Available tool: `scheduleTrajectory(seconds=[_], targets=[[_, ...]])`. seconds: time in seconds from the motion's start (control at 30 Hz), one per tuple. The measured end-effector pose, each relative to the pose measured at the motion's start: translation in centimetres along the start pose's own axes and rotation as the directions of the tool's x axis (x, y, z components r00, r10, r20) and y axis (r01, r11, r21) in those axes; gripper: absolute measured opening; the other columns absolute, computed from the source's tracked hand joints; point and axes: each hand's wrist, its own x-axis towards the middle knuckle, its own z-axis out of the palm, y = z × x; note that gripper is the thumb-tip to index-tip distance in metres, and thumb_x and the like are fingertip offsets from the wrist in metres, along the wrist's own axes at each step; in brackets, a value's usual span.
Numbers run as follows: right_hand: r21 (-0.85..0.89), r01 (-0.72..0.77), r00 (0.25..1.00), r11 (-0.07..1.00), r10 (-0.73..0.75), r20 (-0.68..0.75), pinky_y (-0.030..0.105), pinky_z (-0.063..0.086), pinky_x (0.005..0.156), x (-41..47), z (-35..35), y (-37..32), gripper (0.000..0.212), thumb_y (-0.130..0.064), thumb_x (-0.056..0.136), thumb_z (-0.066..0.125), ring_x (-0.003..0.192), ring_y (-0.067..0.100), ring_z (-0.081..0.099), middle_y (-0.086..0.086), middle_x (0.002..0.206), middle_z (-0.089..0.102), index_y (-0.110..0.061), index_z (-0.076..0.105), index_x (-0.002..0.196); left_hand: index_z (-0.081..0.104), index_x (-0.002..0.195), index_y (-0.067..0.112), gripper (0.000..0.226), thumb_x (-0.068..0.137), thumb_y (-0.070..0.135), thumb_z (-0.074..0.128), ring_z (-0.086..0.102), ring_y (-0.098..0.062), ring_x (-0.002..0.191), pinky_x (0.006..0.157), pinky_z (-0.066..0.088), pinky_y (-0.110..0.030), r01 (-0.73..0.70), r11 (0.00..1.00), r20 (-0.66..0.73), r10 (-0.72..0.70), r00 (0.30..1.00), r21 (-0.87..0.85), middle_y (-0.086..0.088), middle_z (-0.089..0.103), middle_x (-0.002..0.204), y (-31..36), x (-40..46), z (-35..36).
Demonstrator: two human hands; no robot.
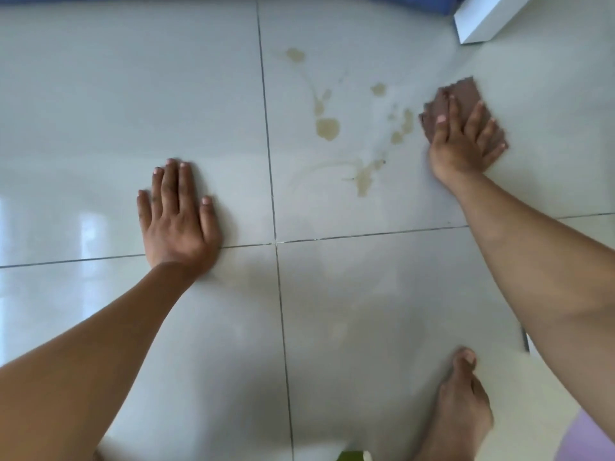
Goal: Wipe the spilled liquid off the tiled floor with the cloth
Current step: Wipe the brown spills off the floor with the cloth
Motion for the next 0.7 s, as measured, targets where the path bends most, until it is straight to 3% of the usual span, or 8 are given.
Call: scheduleTrajectory(seconds=[0.07,0.17,0.3,0.4,0.43,0.5,0.63,0.7], targets=[[-0.025,0.177,0.984,0.984,-0.177,0.011,0.057,-0.006,0.116,-0.8,0.3,-2.8,0.047,-0.045,0.099,0.017,0.148,0.029,-0.004,-0.003,0.162,-0.001,-0.046,0.013,0.146,0.015,0.153,0.013,0.063,0.095,0.037,0.021,0.008,-0.023,0.150,0.121,0.004,-0.045,0.002,1.000,-0.005,-0.002,1.000,-0.001,-0.006,0.013,0.162,0.0,0.0,0.0],[-0.079,0.497,0.867,0.864,-0.491,0.083,0.054,-0.005,0.116,-5.0,2.3,-6.3,0.047,-0.042,0.099,0.019,0.148,0.029,-0.001,-0.003,0.161,0.003,-0.042,0.018,0.146,0.016,0.153,0.013,0.063,0.094,0.037,0.021,0.009,-0.024,0.150,0.121,0.004,-0.045,0.003,1.000,-0.007,-0.003,1.000,0.002,-0.006,0.013,0.162,-0.1,-0.1,0.0],[-0.103,0.841,0.540,0.531,-0.817,0.201,0.050,-0.001,0.117,-12.3,4.8,-4.9,0.054,-0.055,0.094,0.007,0.147,0.027,0.010,-0.004,0.159,0.017,-0.045,0.025,0.143,0.017,0.152,0.012,0.063,0.094,0.037,0.021,0.009,-0.025,0.149,0.121,0.005,-0.046,0.002,1.000,-0.006,-0.002,1.000,0.001,-0.007,0.014,0.161,-0.4,-0.2,-0.1],[-0.165,0.934,0.349,0.316,-0.906,0.239,0.055,0.006,0.116,-12.2,4.6,0.8,0.049,-0.057,0.094,0.019,0.145,0.026,0.017,-0.003,0.156,0.025,-0.045,0.029,0.141,0.017,0.152,0.013,0.063,0.095,0.037,0.022,0.010,-0.025,0.149,0.121,0.006,-0.046,0.002,1.000,-0.006,-0.002,1.000,0.000,-0.006,0.014,0.162,-0.6,-0.2,-0.1],[-0.185,0.933,0.348,0.309,-0.906,0.242,0.056,0.006,0.116,-11.2,4.2,2.6,0.051,-0.059,0.094,0.020,0.145,0.027,0.017,-0.003,0.156,0.024,-0.045,0.027,0.141,0.018,0.152,0.013,0.063,0.095,0.036,0.022,0.010,-0.025,0.149,0.121,0.006,-0.046,0.002,1.000,-0.006,-0.002,1.000,0.001,-0.006,0.014,0.161,-0.6,-0.1,-0.1],[-0.230,0.895,0.431,0.383,-0.875,0.221,0.060,0.007,0.114,-8.6,3.0,5.3,0.055,-0.064,0.091,0.015,0.144,0.031,0.017,0.000,0.156,0.023,-0.044,0.023,0.142,0.018,0.152,0.013,0.062,0.095,0.036,0.023,0.010,-0.025,0.149,0.121,0.006,-0.046,0.004,1.000,-0.005,-0.004,1.000,0.002,-0.007,0.015,0.161,-0.6,-0.2,0.0],[-0.270,0.614,0.785,0.742,-0.609,0.112,0.059,0.004,0.113,-3.2,1.1,5.5,0.070,-0.073,0.084,0.004,0.147,0.031,0.012,0.001,0.160,0.015,-0.043,0.022,0.144,0.018,0.152,0.012,0.062,0.094,0.035,0.023,0.011,-0.025,0.149,0.121,0.006,-0.046,0.011,1.000,-0.006,-0.011,1.000,0.006,-0.007,0.015,0.161,-0.6,-0.4,0.0],[-0.196,0.431,0.899,0.881,-0.439,0.007,0.058,0.000,0.114,-1.1,0.7,2.6,0.061,-0.069,0.087,0.014,0.148,0.027,0.006,-0.003,0.161,0.009,-0.046,0.019,0.144,0.018,0.152,0.011,0.063,0.094,0.035,0.023,0.011,-0.026,0.149,0.121,0.006,-0.046,0.009,1.000,-0.003,-0.009,1.000,0.011,-0.008,0.015,0.161,-0.6,-0.2,0.0]])
